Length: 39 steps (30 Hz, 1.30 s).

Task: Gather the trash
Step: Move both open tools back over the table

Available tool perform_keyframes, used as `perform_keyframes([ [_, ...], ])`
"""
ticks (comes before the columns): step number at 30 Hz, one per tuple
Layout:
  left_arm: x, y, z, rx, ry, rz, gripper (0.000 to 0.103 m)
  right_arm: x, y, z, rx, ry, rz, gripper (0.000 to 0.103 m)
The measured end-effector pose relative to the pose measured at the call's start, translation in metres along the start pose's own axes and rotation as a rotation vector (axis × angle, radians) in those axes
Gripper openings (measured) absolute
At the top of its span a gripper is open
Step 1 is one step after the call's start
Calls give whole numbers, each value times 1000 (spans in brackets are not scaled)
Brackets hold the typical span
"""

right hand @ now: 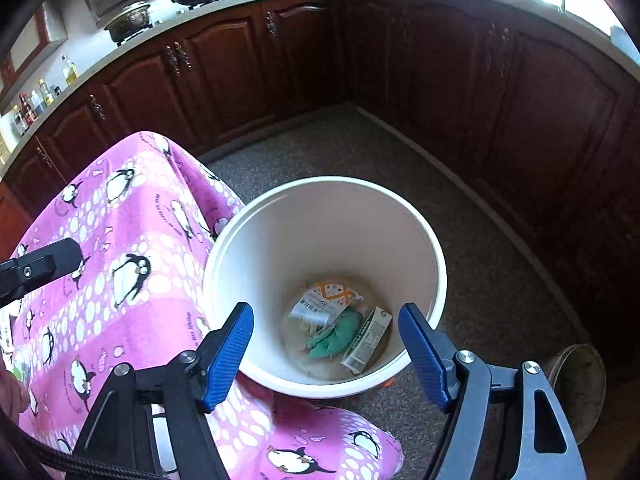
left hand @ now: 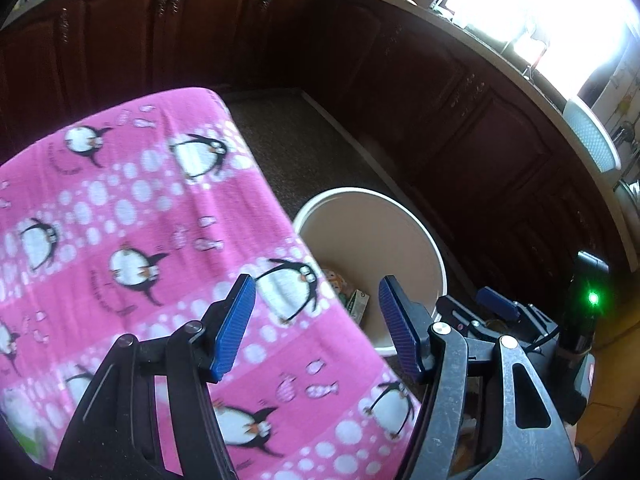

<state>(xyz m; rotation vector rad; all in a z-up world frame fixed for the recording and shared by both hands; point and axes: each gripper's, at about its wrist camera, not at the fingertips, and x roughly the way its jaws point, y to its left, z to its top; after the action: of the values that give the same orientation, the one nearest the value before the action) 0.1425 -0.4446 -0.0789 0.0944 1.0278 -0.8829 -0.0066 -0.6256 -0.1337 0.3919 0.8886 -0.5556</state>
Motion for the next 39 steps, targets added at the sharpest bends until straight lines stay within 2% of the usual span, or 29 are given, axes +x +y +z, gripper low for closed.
perform_keyframes([
  [6, -42, 22, -16, -18, -46, 21, 63, -24, 24, -2, -45, -50, -4, 78],
  [11, -84, 41, -35, 1, -98, 77, 63, -43, 56, -5, -111, -92, 11, 79],
  [17, -140, 83, -61, -61, -131, 98, 63, -64, 98, -10, -152, -111, 99, 79],
  [20, -170, 113, -77, -126, -145, 109, 64, -74, 123, -17, -191, -115, 152, 85],
  [21, -184, 127, -84, -155, -151, 114, 67, -77, 134, -20, -209, -113, 177, 85],
  [22, -192, 137, -90, -175, -153, 118, 73, -79, 145, -23, -227, -107, 203, 85],
  [23, -205, 151, -98, -204, -159, 121, 75, -81, 155, -25, -240, -101, 223, 85],
  [26, -234, 178, -119, -267, -171, 148, 75, -83, 194, -38, -307, -62, 324, 85],
  [32, -288, 238, -165, -355, -183, 281, 75, -78, 265, -65, -437, 5, 459, 85],
  [36, -305, 273, -190, -446, -194, 331, 75, -64, 309, -82, -484, 79, 523, 85],
  [39, -304, 298, -204, -534, -182, 329, 75, -50, 336, -90, -487, 143, 556, 85],
])
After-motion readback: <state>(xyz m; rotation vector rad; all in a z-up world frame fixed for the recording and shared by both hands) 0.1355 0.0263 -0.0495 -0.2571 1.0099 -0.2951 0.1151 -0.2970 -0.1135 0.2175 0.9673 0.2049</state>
